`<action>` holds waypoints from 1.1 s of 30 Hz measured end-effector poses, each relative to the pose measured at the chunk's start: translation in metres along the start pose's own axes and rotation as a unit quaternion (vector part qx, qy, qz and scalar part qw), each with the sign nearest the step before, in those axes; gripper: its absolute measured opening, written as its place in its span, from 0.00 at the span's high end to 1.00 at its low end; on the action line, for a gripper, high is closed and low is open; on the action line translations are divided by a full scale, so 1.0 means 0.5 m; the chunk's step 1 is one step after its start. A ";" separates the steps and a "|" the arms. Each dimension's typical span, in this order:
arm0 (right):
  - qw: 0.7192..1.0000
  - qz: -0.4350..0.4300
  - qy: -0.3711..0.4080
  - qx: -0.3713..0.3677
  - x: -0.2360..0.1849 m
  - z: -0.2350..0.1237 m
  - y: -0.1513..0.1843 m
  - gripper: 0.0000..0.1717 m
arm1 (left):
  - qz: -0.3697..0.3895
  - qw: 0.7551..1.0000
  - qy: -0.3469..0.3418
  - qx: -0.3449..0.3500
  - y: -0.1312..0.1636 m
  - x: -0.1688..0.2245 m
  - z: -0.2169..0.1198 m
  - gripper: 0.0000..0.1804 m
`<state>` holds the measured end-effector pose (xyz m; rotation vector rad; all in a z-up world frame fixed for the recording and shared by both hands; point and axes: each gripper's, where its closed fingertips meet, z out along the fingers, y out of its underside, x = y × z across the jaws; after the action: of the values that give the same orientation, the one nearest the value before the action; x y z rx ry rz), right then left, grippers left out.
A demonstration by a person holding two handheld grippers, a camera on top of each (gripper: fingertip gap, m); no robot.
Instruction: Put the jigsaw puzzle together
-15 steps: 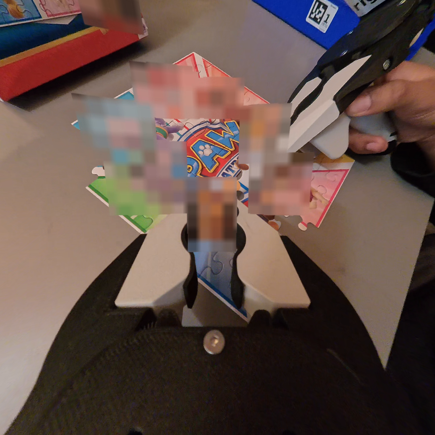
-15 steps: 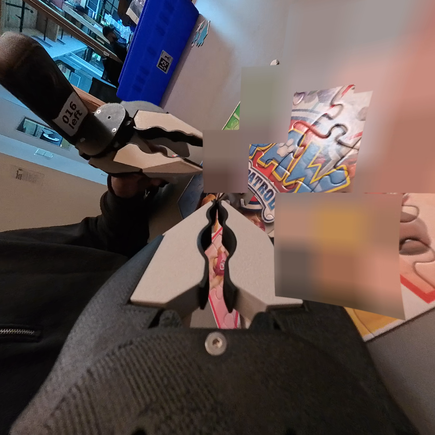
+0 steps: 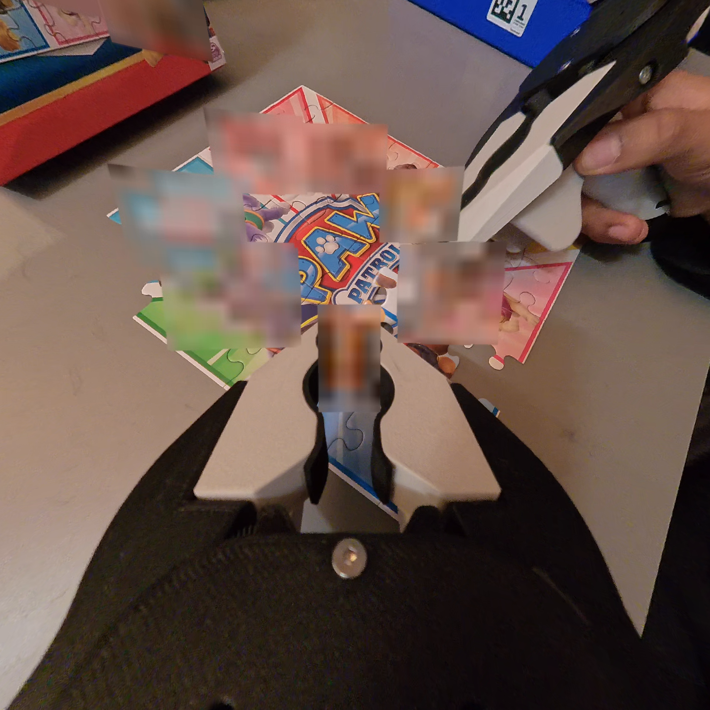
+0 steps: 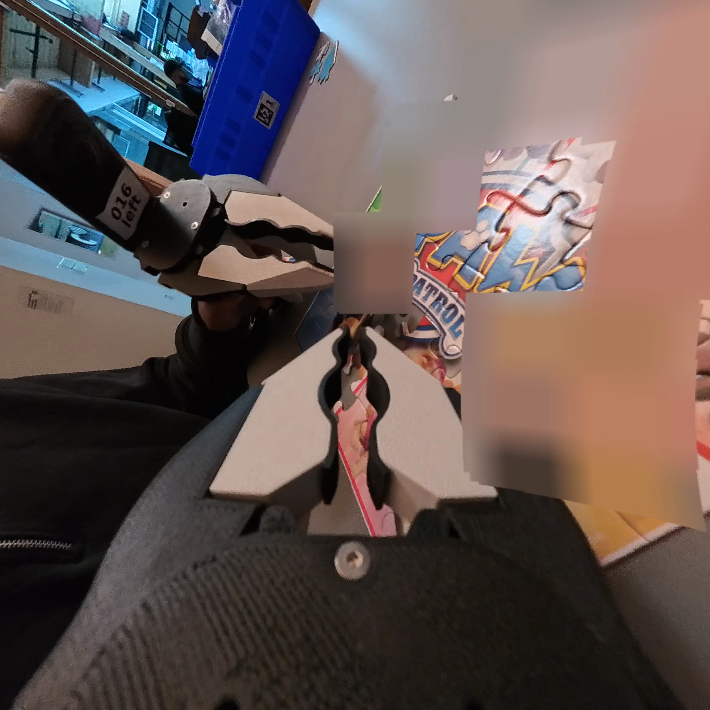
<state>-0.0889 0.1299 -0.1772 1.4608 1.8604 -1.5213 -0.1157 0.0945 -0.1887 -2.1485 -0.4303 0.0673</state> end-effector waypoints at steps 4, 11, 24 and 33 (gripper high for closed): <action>1.000 -0.007 0.006 0.008 0.005 -0.008 -0.005 1.00 | 0.001 1.000 0.001 -0.004 0.002 0.001 0.002 0.92; 0.999 -0.049 0.016 0.011 0.001 -0.008 -0.009 0.97 | 0.002 1.000 0.010 -0.004 0.002 0.006 0.002 0.89; 0.983 -0.153 0.030 0.097 -0.016 -0.034 -0.058 0.95 | 0.095 0.990 0.060 -0.082 0.018 0.056 0.061 0.72; 0.980 -0.164 0.030 0.111 -0.018 -0.040 -0.057 0.95 | 0.088 0.989 0.076 -0.088 0.019 0.067 0.057 0.87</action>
<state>-0.1026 0.1456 -0.1477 1.3513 2.1064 -1.9107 -0.0876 0.1230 -0.2094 -2.3430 -0.1611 -0.0370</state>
